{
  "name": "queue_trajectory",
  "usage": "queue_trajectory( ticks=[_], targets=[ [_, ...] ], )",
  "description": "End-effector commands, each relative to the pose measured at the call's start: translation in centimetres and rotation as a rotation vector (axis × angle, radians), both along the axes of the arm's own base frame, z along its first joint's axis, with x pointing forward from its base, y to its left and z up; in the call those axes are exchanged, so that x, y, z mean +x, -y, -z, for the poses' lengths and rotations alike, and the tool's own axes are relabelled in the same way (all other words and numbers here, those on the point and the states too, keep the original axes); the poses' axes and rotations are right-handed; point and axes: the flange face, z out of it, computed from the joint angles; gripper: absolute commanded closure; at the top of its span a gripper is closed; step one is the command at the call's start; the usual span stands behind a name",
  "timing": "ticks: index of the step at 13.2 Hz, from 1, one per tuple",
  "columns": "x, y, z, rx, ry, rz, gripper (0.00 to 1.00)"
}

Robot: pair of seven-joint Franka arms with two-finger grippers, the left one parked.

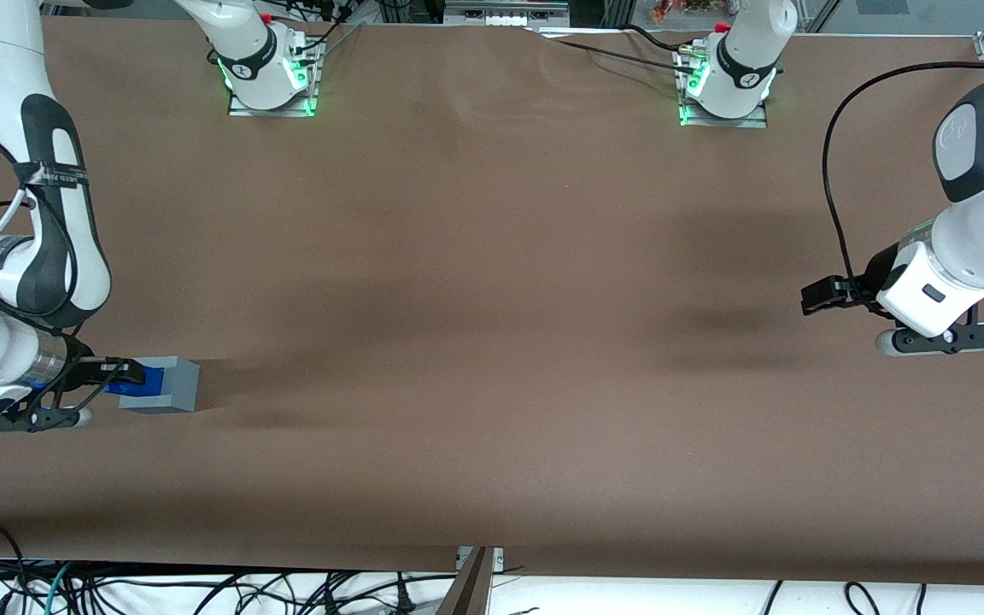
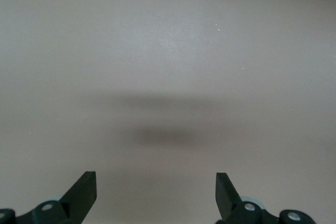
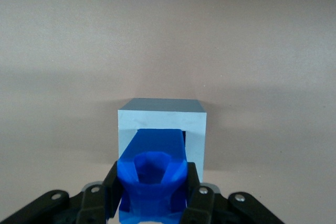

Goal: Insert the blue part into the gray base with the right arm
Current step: 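Lower the blue part into the gray base's square opening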

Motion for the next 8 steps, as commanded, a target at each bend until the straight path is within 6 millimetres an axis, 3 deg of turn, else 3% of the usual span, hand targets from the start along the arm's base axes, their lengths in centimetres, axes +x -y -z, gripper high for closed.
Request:
queue_trajectory(
  ticks=[1, 8],
  targets=[
    [0.18, 0.49, 1.12, 0.005, 0.024, -0.036, 0.64],
    [0.22, 0.25, 1.66, 0.011, 0.027, -0.026, 0.64]
  ],
)
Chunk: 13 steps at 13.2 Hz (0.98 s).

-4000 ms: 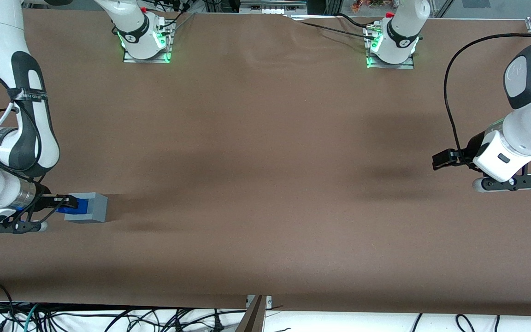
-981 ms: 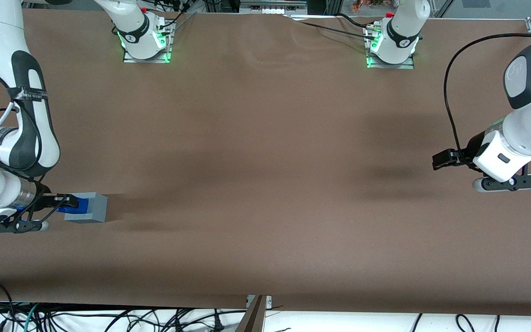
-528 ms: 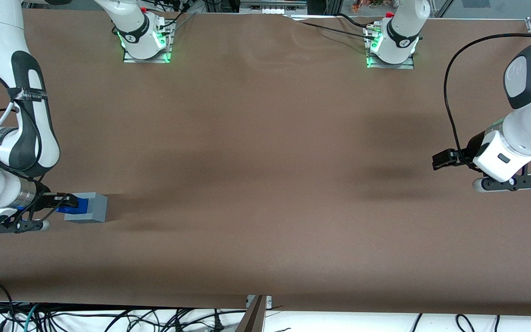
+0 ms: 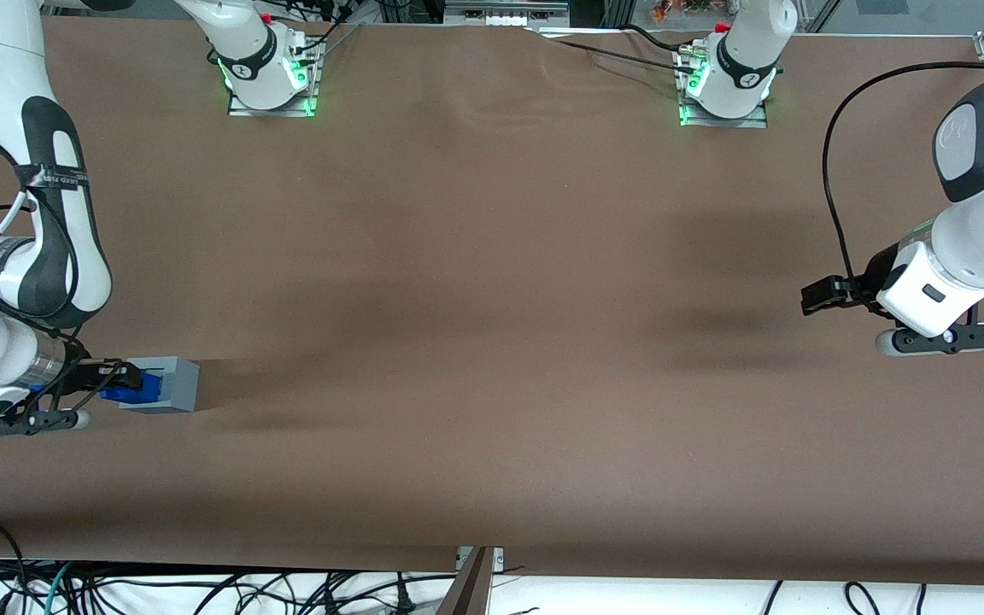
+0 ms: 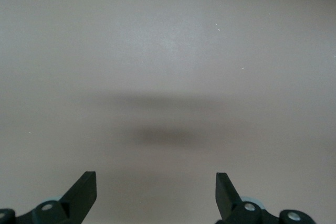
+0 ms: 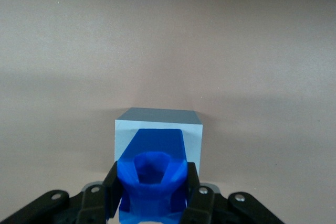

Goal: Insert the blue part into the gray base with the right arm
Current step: 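Lower the blue part into the gray base's square opening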

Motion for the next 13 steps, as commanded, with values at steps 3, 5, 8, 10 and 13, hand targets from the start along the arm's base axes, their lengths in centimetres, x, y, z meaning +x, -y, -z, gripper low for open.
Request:
queue_trajectory(
  ticks=[3, 5, 8, 10, 13],
  targets=[
    [-0.6, 0.0, 1.5, 0.02, -0.035, -0.007, 0.64],
    [-0.8, 0.0, 0.9, 0.023, -0.045, -0.009, 0.64],
    [-1.1, -0.1, 0.7, 0.027, -0.071, -0.005, 0.64],
    [-1.2, -0.1, 0.5, 0.028, -0.073, -0.011, 0.64],
    [-1.2, 0.2, 0.8, 0.027, -0.076, -0.01, 0.64]
  ],
)
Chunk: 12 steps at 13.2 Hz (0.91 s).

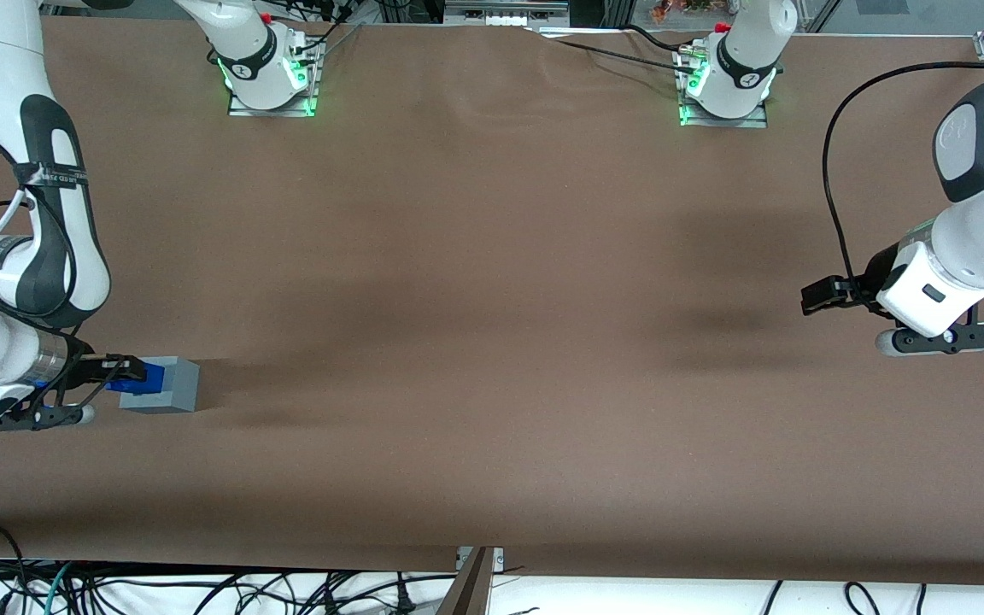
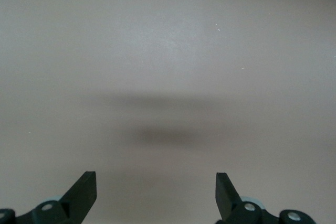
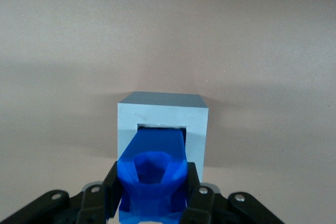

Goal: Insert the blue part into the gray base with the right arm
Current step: 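Lower the blue part into the gray base's square opening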

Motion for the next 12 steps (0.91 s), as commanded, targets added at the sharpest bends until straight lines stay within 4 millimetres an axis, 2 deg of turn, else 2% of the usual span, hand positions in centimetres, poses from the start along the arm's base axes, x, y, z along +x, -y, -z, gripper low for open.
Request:
queue_trajectory(
  ticks=[1, 4, 12],
  targets=[
    [-0.6, 0.4, 0.7, 0.019, -0.022, -0.007, 0.64],
    [-0.5, 1.4, 0.8, 0.018, -0.011, -0.001, 0.64],
    [0.0, 1.4, 2.1, 0.012, 0.013, 0.001, 0.63]
  ],
)
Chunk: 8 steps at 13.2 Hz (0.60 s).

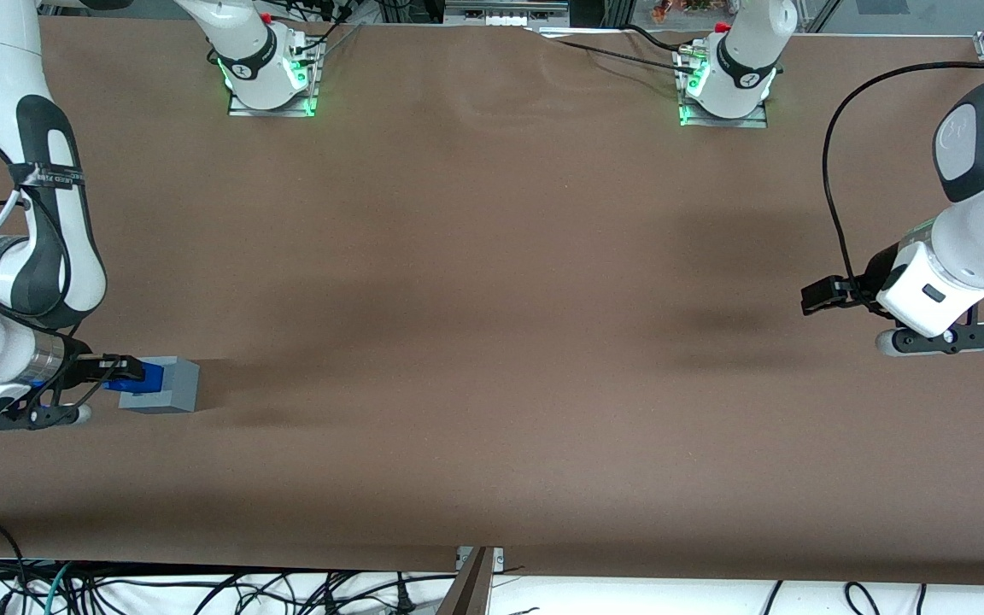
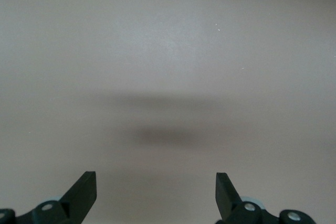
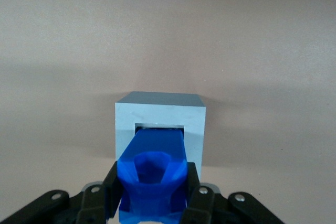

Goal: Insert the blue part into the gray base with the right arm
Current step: 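Open the right gripper to release the blue part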

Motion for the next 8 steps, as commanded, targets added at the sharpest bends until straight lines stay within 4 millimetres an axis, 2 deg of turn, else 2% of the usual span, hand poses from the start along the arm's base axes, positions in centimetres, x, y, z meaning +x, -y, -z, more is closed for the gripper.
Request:
queue_trajectory(
  ticks=[1, 7, 8],
  targets=[
    [0.2, 0.9, 2.3, 0.003, 0.021, -0.009, 0.63],
    [0.3, 1.0, 3.4, 0.002, 0.024, -0.002, 0.61],
    [0.3, 1.0, 3.4, 0.001, 0.023, -0.001, 0.29]
  ],
)
